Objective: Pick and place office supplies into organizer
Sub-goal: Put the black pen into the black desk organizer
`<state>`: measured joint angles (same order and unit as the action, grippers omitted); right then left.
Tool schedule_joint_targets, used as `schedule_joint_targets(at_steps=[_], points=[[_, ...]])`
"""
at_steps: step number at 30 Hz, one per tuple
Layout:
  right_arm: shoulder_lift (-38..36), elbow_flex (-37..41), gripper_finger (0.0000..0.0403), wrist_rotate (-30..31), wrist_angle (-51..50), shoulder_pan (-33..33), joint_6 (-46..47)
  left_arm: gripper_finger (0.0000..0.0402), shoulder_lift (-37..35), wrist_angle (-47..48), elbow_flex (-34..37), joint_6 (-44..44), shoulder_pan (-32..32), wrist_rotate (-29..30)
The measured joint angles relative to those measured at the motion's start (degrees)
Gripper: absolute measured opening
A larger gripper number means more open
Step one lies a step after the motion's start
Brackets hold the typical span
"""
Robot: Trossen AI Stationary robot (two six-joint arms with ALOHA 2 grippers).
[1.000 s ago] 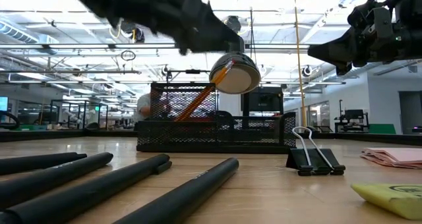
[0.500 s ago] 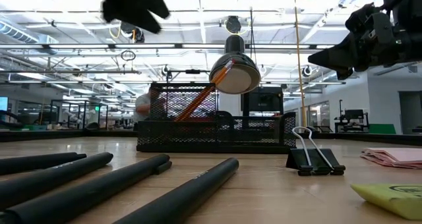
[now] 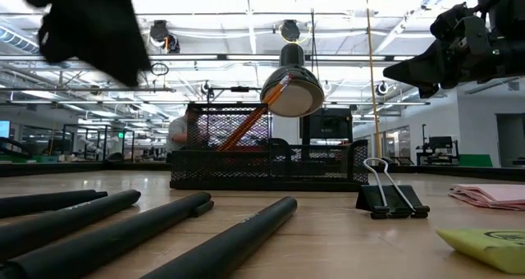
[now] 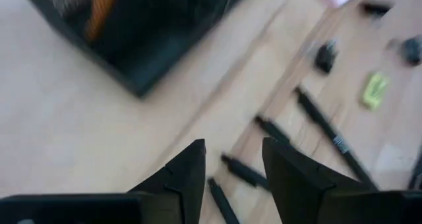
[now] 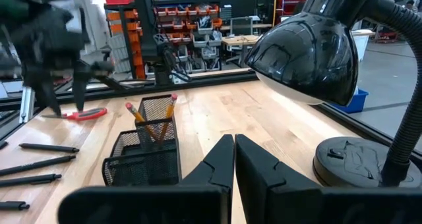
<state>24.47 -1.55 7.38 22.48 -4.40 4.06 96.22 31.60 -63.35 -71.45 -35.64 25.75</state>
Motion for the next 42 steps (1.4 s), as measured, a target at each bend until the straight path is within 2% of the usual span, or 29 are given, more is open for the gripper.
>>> schedule_joint_targets(at_steps=[7, 14, 20, 32, 42], points=[[0.0, 0.0, 0.0009, 0.0, 0.7, 0.0, 0.0, 0.0159, 7.7, 0.7, -3.9, -3.2, -0.3, -10.1], [0.0, 0.0, 0.0009, 0.0, 2.6, 0.0, 0.0, 0.0159, 8.6, 6.1, -8.6, -9.9, -0.2, -15.4], [0.0, 0.0, 0.0009, -0.1, 3.0, 0.0, 1.6, 0.0159, 8.6, 11.4, -8.5, -14.2, 0.6, -23.1], [0.0, 0.0, 0.0009, -0.1, 3.0, 0.0, 2.4, 0.0159, 8.6, 11.1, -8.5, -11.0, 3.4, -21.2], [0.0, 0.0, 0.0009, -0.2, 3.0, 0.0, 2.4, 0.0159, 13.6, 7.2, -8.4, -9.3, 2.5, -22.8]])
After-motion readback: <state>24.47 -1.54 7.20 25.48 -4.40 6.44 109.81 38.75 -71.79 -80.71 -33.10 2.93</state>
